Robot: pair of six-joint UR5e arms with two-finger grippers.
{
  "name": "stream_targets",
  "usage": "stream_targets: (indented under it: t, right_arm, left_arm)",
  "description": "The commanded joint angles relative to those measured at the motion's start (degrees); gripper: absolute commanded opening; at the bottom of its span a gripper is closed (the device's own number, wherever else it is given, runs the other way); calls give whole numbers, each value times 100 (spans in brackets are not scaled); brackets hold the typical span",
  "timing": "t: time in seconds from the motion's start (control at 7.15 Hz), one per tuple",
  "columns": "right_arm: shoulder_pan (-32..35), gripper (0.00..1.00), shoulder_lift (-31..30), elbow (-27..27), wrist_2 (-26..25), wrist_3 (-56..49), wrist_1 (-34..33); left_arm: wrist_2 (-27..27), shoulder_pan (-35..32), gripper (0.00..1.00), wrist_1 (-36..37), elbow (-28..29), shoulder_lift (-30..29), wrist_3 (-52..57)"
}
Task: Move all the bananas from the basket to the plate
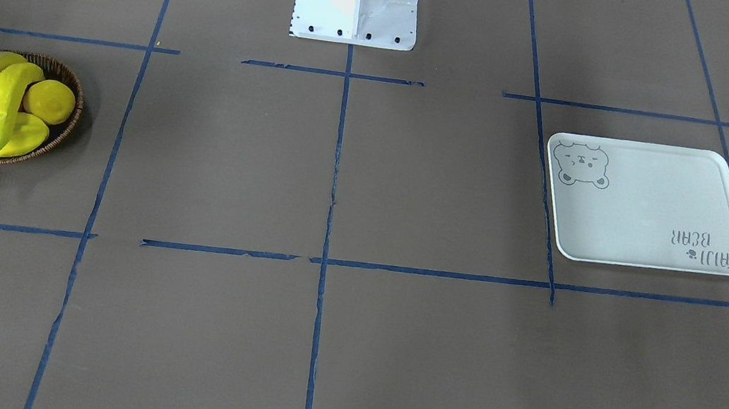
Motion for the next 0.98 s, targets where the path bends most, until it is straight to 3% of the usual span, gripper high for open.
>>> stream_targets:
  t: [0.0, 0.28, 0.42, 0.84]
  right_arm:
    - [292, 0, -46, 421, 73, -15, -87]
    - [1082, 0, 6, 1149, 1009, -15, -673]
    - [1260, 0, 41, 1318, 1206, -15, -772]
    - [1104, 1, 925, 1215, 1540, 464, -703]
  left_arm:
    - [5, -12, 100, 0, -18, 4, -1]
    - [5, -3, 100, 0, -53, 4, -10]
    - [5, -3, 100, 35, -140, 12, 7]
    - [-3, 32, 100, -130, -491, -21, -19]
